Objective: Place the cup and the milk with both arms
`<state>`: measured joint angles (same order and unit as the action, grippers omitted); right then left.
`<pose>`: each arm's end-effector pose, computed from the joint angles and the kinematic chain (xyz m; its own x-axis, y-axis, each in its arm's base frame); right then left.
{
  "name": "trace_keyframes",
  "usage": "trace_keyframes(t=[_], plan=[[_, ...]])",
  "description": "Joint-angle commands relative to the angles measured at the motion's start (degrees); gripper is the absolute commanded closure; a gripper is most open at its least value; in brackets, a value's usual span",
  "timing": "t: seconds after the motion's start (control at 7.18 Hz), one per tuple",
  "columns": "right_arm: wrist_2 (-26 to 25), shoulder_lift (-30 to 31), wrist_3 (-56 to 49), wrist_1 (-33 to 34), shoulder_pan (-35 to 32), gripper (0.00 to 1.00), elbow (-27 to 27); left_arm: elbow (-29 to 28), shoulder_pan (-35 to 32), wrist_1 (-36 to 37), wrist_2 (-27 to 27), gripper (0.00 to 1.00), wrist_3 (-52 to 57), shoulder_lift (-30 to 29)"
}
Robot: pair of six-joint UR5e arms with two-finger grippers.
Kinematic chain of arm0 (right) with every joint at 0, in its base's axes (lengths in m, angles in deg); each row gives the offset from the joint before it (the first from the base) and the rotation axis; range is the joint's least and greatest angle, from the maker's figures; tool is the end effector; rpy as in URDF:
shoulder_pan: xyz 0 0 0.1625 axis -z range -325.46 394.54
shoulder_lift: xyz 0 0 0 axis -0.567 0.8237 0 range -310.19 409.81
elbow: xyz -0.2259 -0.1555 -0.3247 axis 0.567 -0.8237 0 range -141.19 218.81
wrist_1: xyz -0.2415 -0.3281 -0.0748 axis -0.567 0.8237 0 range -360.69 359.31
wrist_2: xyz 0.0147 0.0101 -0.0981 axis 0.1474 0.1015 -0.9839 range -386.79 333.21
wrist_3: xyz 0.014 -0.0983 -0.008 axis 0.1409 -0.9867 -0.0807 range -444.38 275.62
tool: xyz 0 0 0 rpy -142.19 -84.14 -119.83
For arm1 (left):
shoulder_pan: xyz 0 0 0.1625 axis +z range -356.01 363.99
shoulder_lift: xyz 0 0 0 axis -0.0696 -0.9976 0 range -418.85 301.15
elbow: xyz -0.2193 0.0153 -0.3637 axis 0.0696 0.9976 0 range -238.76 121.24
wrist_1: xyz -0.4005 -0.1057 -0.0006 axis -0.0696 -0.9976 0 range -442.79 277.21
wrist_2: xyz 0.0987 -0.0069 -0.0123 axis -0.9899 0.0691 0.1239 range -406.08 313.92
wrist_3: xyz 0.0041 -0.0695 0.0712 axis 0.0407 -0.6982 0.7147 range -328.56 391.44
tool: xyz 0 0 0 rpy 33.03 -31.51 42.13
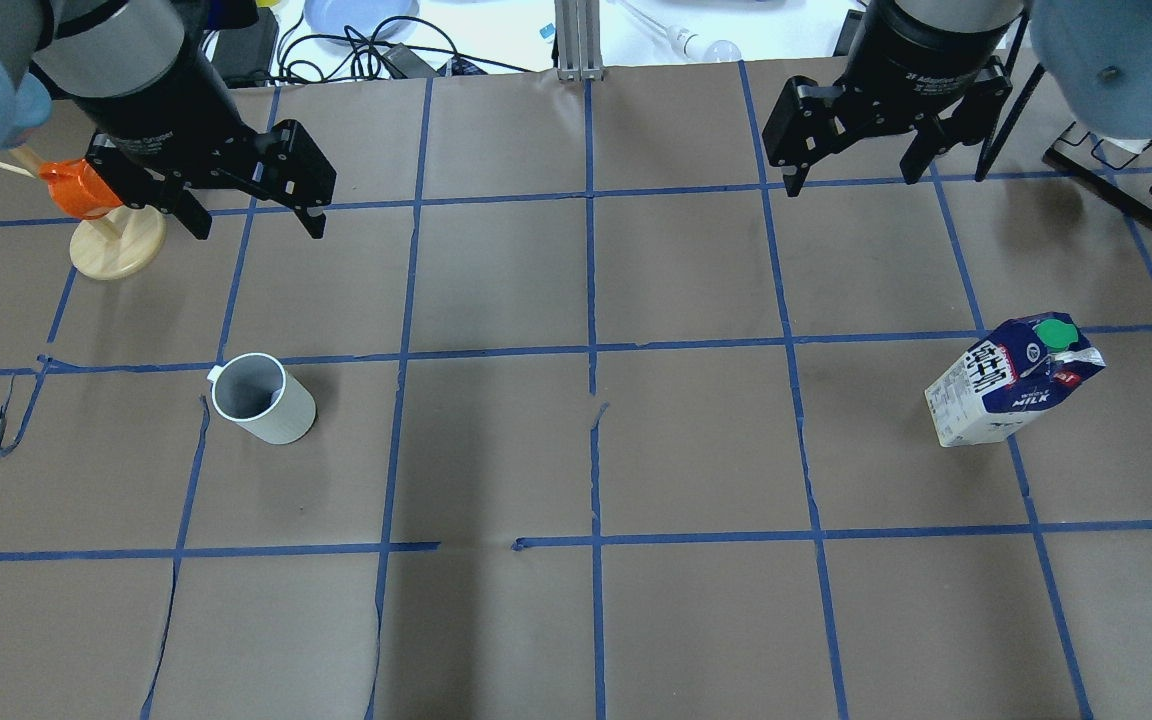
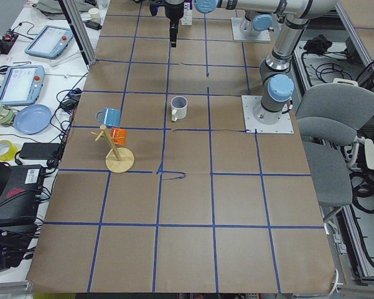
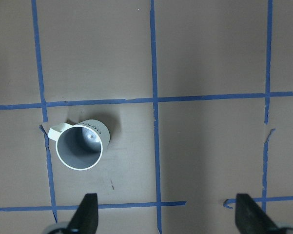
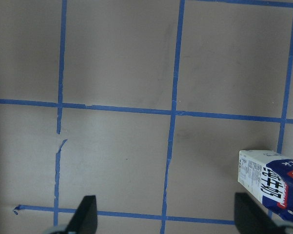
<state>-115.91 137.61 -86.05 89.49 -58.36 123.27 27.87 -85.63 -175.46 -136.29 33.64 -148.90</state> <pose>0.1607 -0.5060 0.5168 -0.9967 -0.0806 -0.0135 -0.0796 0.9949 -0.0618 -0.1297 -0.4936 0.5118 -0.9995 0.0318 -0.0041 0.0318 0.9994 -0.0112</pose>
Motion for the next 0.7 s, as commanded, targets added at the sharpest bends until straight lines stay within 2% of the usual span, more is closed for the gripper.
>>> trace_keyframes(t=[0.0,0.56], plan=[[0.0,0.0,0.0,-0.1,0.0,0.0,0.0,0.1,0.1,-0.7,-0.1,0.0,0.0,0.1],[0.0,0.0,0.0,-0.1,0.0,0.0,0.0,0.6,0.2,-0.8,-0.3,0.0,0.0,-0.4]])
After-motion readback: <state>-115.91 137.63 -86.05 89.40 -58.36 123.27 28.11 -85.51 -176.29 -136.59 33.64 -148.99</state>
